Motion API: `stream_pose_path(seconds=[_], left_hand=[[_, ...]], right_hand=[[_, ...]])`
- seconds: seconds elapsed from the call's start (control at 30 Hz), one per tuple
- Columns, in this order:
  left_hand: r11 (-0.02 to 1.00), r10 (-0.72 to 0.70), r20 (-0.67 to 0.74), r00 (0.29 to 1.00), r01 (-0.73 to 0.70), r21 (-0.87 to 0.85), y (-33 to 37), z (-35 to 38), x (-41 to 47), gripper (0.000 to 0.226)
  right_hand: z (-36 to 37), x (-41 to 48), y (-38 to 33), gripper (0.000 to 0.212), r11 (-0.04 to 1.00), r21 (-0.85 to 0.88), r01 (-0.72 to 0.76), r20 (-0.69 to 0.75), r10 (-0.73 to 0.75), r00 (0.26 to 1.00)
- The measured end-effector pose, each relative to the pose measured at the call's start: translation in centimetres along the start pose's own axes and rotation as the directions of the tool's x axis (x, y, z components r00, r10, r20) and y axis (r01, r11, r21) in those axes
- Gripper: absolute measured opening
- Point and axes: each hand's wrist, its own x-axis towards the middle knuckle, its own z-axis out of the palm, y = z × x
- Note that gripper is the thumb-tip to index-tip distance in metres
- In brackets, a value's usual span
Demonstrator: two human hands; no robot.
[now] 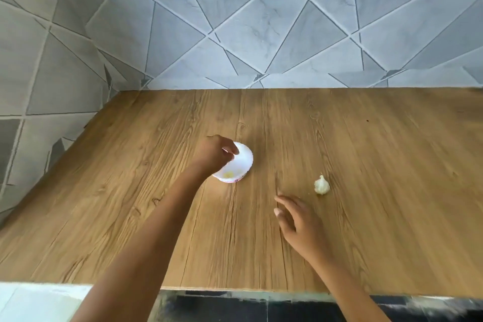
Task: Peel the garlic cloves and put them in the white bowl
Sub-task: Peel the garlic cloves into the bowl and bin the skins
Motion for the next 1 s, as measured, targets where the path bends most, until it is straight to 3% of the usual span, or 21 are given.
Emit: stream_pose_path(seconds=[0.1,0.23,0.37,0.53,0.63,0.77,0.9,1.0], left_hand=[[0.99,0.131,-0.009,0.991,-0.132,-0.047,3.3,1.2,-1.4,0.02],[0.966,0.245,0.189,0.951,-0.223,-0.13,7.0,7.1,-2.2,0.024],[0.973,0.188,0.218,0.958,-0.152,-0.172,9.3,12.7,-1.9,0.045],[0.959,0.168,0.116,0.979,-0.135,-0.25,9.9,15.4,-2.0,0.034],[0.926,0.154,0.078,0.985,-0.116,-0.359,10.2,15.6,-2.1,0.033],[0.865,0.235,0.091,0.968,-0.166,-0.473,10.4,14.8,-2.4,0.036],[0.792,0.248,0.049,0.967,-0.174,-0.586,10.2,14.5,-2.8,0.025],[0.768,0.253,0.067,0.965,-0.159,-0.62,9.9,14.3,-2.9,0.022]], right_hand=[[-1.9,-1.9,0.2,0.025,0.991,0.129,-0.035,-0.207,0.061,0.976],[-4.1,-2.3,2.3,0.031,0.932,0.272,-0.238,-0.346,0.326,0.88],[-5.7,-0.6,4.8,0.041,0.831,0.42,-0.366,-0.147,0.46,0.876],[-6.5,1.8,6.5,0.034,0.699,0.565,-0.438,0.099,0.469,0.878],[-7.4,2.1,6.8,0.027,0.57,0.675,-0.468,0.19,0.479,0.857],[-8.2,2.8,7.3,0.017,0.438,0.75,-0.495,0.297,0.445,0.845],[-8.8,3.7,7.3,0.018,0.205,0.838,-0.505,0.378,0.449,0.809],[-8.7,3.7,7.0,0.019,0.147,0.849,-0.508,0.405,0.437,0.803]])
